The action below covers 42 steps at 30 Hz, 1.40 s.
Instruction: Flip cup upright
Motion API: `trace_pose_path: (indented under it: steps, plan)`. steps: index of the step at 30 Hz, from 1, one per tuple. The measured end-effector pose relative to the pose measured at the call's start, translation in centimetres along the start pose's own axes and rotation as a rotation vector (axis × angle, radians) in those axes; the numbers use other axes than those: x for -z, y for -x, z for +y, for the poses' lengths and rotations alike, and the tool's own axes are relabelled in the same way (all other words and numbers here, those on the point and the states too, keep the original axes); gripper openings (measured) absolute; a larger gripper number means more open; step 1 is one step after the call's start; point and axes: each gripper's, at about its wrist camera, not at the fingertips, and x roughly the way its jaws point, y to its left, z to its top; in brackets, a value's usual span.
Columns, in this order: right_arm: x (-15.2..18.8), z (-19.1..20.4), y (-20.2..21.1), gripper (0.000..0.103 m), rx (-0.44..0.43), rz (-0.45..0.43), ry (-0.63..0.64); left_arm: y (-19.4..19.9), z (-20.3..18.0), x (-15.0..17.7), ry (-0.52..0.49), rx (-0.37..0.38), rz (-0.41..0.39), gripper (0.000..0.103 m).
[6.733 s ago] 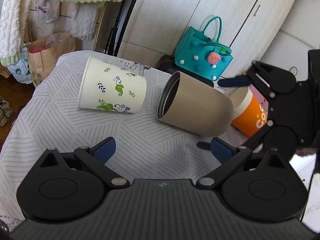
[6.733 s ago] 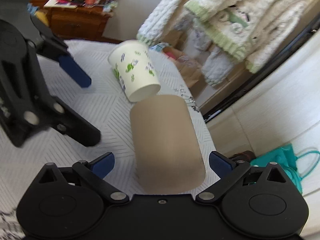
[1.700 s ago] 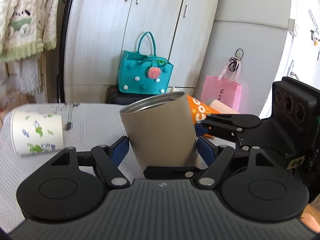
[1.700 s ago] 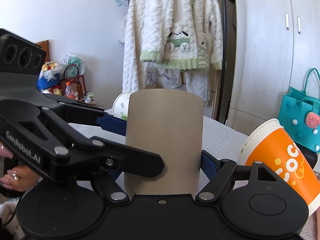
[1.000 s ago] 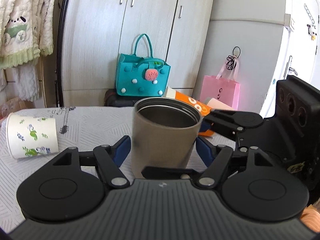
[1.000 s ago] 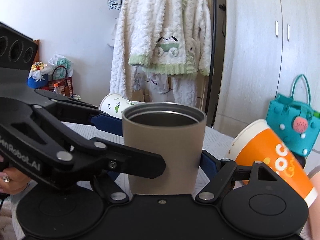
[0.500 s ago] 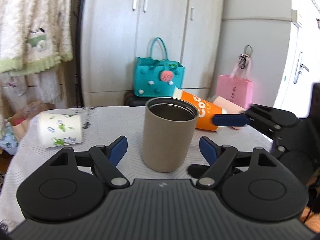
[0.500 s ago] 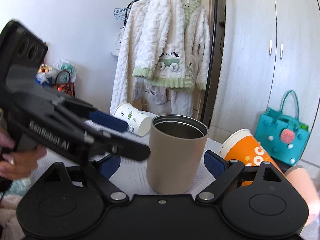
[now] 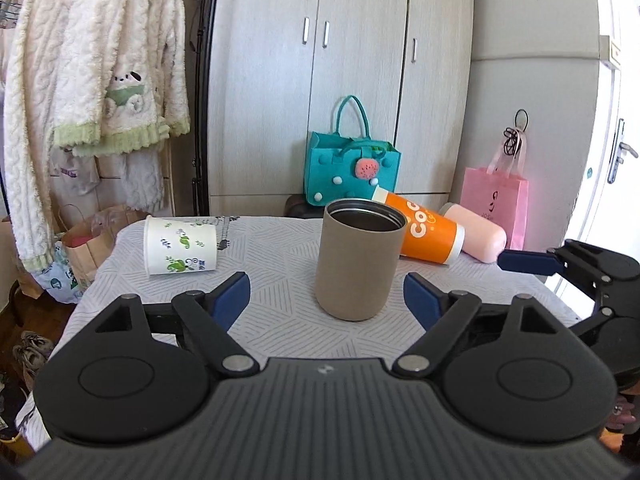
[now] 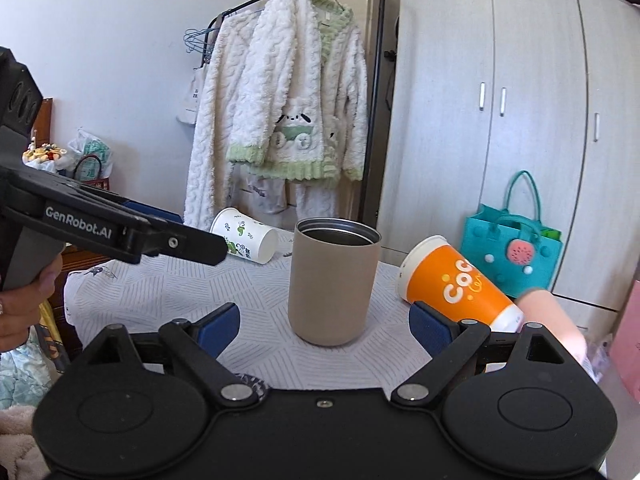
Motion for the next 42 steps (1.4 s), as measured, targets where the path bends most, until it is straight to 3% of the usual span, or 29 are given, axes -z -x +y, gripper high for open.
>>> trace_pose_path:
  steps: [19, 23, 29, 34, 42]
  plan:
    - [1.8, 3.5, 5.6, 0.096, 0.251, -0.047, -0.139, 4.1, -0.7, 2.7, -0.015, -0.015, -0.004, 0.097]
    - [2.3, 3.6, 5.7, 0.103, 0.283, -0.059, -0.201, 4.0, -0.6, 3.6, 0.006, -0.015, -0.016, 0.103]
    - [2.8, 4.2, 5.1, 0.103, 0.408, -0.046, -0.228, 3.2, 0.0, 4.6, 0.017, -0.040, -0.001, 0.103]
    - [3.2, 4.5, 4.8, 0.103, 0.442, -0.035, -0.253, 2.7, 0.9, 5.1, 0.050, -0.047, 0.006, 0.103]
    - [3.9, 5.1, 4.5, 0.103, 0.507, -0.033, -0.246, 2.9, 0.8, 5.9, 0.016, -0.066, -0.024, 0.103]
